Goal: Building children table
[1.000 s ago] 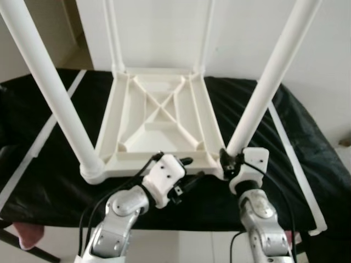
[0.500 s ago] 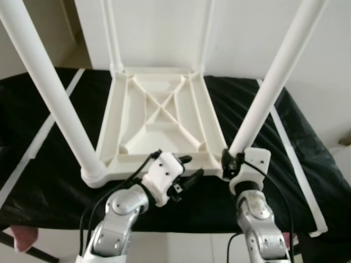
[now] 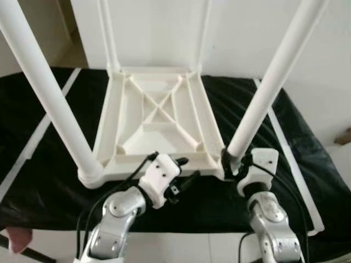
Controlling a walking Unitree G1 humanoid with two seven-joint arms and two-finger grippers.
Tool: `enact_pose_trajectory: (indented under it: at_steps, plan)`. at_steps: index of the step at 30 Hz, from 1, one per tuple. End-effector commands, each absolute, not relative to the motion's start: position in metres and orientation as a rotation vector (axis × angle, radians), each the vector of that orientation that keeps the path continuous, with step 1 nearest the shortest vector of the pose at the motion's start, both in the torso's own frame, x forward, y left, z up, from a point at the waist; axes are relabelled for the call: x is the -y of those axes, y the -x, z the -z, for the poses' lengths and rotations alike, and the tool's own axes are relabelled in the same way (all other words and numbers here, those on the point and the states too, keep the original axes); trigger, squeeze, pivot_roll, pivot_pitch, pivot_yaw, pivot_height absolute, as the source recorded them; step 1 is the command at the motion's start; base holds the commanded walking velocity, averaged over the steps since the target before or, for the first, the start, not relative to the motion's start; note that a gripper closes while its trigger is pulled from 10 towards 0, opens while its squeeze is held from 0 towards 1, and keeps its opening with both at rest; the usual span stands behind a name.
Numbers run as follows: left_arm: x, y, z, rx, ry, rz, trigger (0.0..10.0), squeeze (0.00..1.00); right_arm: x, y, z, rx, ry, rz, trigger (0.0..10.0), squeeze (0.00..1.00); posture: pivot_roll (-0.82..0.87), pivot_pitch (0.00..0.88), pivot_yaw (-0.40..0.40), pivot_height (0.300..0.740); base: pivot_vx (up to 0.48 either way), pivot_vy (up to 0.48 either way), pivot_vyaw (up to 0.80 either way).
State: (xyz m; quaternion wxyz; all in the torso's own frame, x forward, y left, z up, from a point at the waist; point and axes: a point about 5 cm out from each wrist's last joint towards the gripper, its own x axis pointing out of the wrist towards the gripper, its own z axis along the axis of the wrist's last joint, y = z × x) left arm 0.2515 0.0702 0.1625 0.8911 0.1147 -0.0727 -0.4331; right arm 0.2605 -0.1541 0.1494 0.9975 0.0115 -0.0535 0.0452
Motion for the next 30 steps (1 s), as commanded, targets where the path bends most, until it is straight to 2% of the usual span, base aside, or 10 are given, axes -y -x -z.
enact_pose_trajectory:
  at_steps: [1,12,18,23,24,25,26,27,28,30]
  plan:
    - [-0.074,-0.255,-0.159,0.138,-0.215,0.807,10.0,0.0,0.155,-0.259,-0.147,0.117,-0.02,-0.148,10.0,0.0,-0.09,0.069,-0.033,0.74,0.0,0.0,0.0]
    - [-0.072,-0.259,-0.156,0.132,-0.233,0.837,10.0,0.0,0.165,-0.272,-0.147,0.137,0.079,-0.413,10.0,0.0,-0.1,0.03,-0.017,0.74,0.0,0.0,0.0]
    - [-0.069,-0.26,-0.157,0.138,-0.235,0.849,10.0,0.0,0.172,-0.291,-0.146,0.134,0.156,-0.486,10.0,0.0,-0.1,0.024,-0.016,0.74,0.0,0.0,0.0]
    - [-0.068,-0.26,-0.157,0.139,-0.234,0.851,10.0,0.0,0.172,-0.296,-0.144,0.122,0.171,-0.524,10.0,0.0,-0.1,0.023,-0.015,0.74,0.0,0.0,0.0]
    - [-0.068,-0.259,-0.157,0.139,-0.233,0.852,10.0,0.0,0.173,-0.298,-0.142,0.113,0.179,-0.547,7.6,0.0,-0.09,0.022,-0.017,0.74,0.0,0.0,0.0]
    - [-0.068,-0.259,-0.157,0.139,-0.233,0.852,10.0,0.0,0.173,-0.298,-0.142,0.113,0.179,-0.547,7.6,0.0,-0.09,0.022,-0.017,0.74,0.0,0.0,0.0]
    - [-0.068,-0.259,-0.156,0.138,-0.23,0.852,10.0,0.0,0.173,-0.299,-0.14,0.103,0.193,-0.57,2.2,0.0,-0.09,0.022,-0.017,0.74,0.0,0.0,0.0]
    - [-0.068,-0.259,-0.156,0.138,-0.23,0.852,10.0,0.0,0.173,-0.299,-0.14,0.103,0.193,-0.57,2.2,0.0,-0.09,0.022,-0.017,0.74,0.0,0.0,0.0]
    - [-0.067,-0.258,-0.156,0.138,-0.229,0.853,10.0,0.0,0.174,-0.3,-0.137,0.09,0.194,-0.595,0.0,0.0,-0.09,0.022,-0.018,0.74,0.0,0.0,0.0]
    - [-0.067,-0.257,-0.156,0.137,-0.226,0.854,10.0,0.0,0.175,-0.3,-0.133,0.079,0.208,-0.625,0.0,0.0,-0.09,0.023,-0.021,0.74,0.0,0.0,0.0]
